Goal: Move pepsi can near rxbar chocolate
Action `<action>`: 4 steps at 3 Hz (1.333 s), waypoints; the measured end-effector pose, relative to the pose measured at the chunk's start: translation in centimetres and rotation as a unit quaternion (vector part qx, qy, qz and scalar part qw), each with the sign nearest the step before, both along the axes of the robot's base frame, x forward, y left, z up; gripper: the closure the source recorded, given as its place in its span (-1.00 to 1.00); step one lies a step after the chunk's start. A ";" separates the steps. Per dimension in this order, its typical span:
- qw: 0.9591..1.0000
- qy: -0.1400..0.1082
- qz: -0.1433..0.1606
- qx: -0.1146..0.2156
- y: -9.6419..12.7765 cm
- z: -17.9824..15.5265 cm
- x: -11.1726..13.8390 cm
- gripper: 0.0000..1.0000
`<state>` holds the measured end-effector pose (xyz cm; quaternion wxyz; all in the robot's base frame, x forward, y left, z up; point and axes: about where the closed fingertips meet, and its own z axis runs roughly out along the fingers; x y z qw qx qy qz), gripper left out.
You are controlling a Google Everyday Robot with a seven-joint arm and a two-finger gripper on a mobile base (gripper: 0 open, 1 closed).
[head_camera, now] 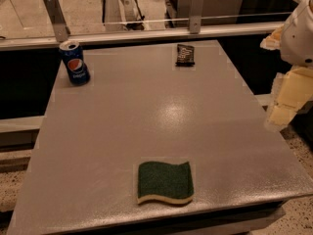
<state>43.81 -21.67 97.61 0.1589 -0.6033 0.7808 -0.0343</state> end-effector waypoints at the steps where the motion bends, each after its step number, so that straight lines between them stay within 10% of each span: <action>1: 1.000 0.000 0.000 0.000 0.0 0.0 0.0 -1.00; 3: 0.992 -0.022 0.070 0.103 9.9 -2.8 5.0 -1.00; 4: 0.978 -0.038 0.113 0.173 16.9 -3.0 7.4 -1.00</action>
Offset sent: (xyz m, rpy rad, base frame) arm 0.0610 0.1106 -0.0366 0.2211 -0.0398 0.1594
